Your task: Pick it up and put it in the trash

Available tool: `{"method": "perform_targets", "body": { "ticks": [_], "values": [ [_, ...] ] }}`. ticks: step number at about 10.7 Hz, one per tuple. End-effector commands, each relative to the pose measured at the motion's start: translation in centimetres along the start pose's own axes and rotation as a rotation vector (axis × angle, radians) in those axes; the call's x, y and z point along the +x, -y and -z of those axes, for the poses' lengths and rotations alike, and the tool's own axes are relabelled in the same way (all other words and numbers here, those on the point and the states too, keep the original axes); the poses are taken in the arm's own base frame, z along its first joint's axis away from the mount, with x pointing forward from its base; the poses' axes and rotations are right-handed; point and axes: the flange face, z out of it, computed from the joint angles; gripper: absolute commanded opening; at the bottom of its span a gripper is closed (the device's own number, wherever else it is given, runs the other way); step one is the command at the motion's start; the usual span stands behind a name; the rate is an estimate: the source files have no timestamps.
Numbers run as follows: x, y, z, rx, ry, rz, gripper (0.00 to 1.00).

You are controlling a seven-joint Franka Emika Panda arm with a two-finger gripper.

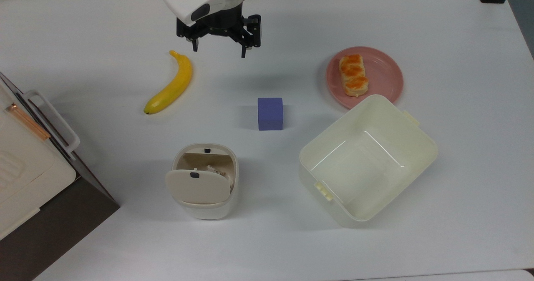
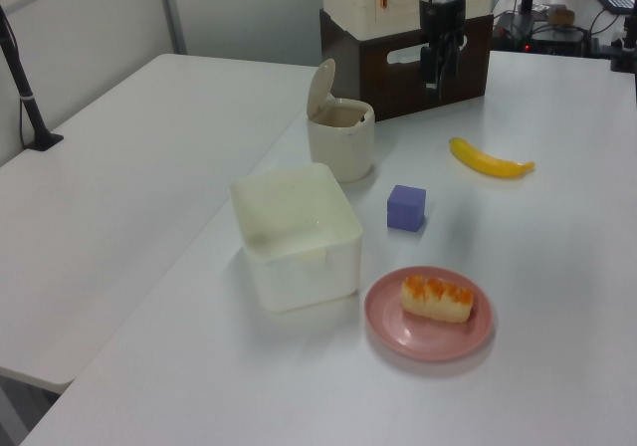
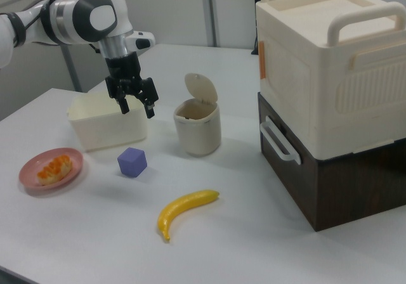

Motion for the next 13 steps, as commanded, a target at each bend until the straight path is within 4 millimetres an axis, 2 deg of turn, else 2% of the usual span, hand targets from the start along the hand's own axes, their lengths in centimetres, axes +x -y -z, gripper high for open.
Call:
{"method": "perform_targets", "body": {
  "ticks": [1,8,13],
  "values": [
    [-0.4,0.1,0.4,0.013,-0.006,-0.002,1.0],
    [-0.3,0.4,0.0,0.013,-0.005,0.005,1.0],
    [0.0,0.8,-0.9,0.009,0.009,0.009,0.96]
  ]
}}
